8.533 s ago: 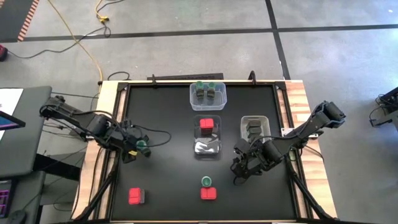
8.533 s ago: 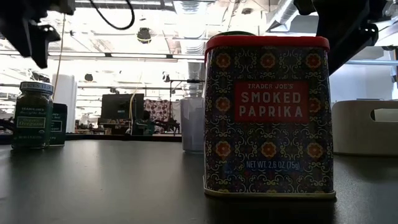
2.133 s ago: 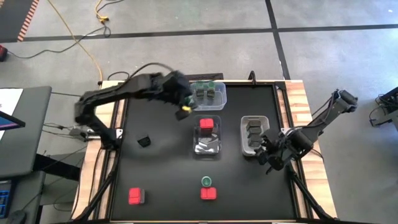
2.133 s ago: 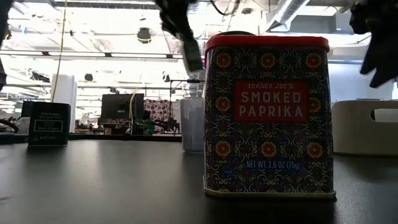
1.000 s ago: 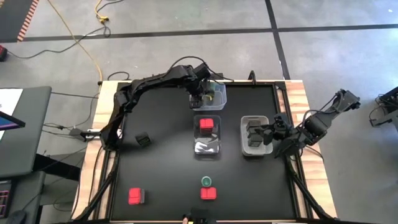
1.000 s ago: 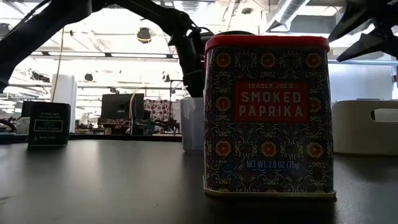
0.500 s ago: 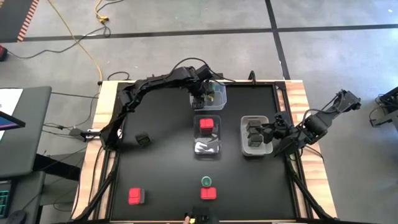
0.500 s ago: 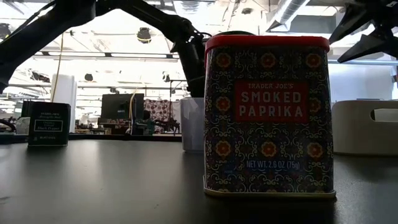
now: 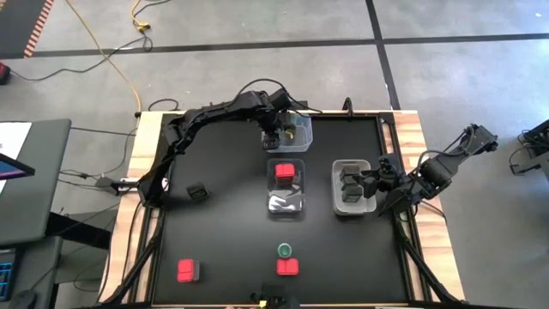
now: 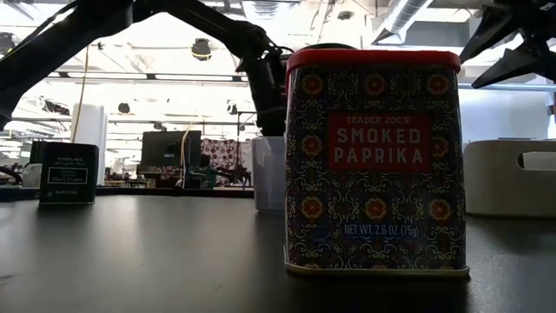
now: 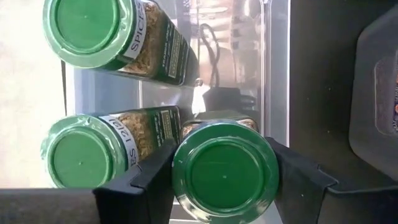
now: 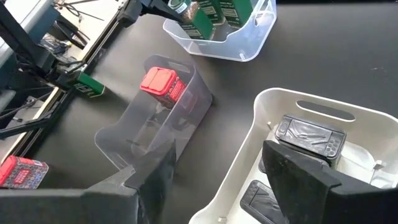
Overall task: Sort spices by type
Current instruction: Put the green seasoning bottle into the transparent bin
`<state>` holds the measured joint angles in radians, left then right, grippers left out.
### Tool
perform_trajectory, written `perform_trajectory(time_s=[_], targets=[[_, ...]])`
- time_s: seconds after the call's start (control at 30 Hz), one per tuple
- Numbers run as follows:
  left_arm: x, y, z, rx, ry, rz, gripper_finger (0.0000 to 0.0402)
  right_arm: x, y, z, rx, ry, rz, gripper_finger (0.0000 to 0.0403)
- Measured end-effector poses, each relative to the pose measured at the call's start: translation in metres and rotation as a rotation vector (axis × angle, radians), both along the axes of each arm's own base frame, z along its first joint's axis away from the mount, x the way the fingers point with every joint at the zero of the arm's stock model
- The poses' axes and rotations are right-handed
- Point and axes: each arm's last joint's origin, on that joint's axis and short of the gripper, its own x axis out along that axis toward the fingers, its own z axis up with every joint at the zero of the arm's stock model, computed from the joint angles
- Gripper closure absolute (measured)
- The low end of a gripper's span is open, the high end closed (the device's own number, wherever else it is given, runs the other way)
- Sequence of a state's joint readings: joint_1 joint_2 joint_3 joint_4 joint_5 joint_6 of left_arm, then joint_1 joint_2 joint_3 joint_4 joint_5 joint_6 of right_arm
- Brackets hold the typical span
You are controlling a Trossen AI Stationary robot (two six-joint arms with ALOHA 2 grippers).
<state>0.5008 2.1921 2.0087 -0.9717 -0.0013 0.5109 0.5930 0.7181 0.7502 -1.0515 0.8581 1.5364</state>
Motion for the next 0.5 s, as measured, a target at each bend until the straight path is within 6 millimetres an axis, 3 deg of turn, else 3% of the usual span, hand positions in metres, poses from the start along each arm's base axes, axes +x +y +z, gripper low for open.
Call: perform_trajectory(time_s=[0.37, 0.5], targets=[[0.0023, -0.0028, 0.0001, -0.008, -0.013, -0.036, 0.0191, 0.0001, 0.0, 0.0, 0.0, 0.0, 0.0, 0.0137], [0.0024, -0.003, -0.0001, -0.01, -0.014, -0.032, 0.017, 0.0002, 0.0001, 0.0, 0.001, -0.001, 0.0, 0.0137]])
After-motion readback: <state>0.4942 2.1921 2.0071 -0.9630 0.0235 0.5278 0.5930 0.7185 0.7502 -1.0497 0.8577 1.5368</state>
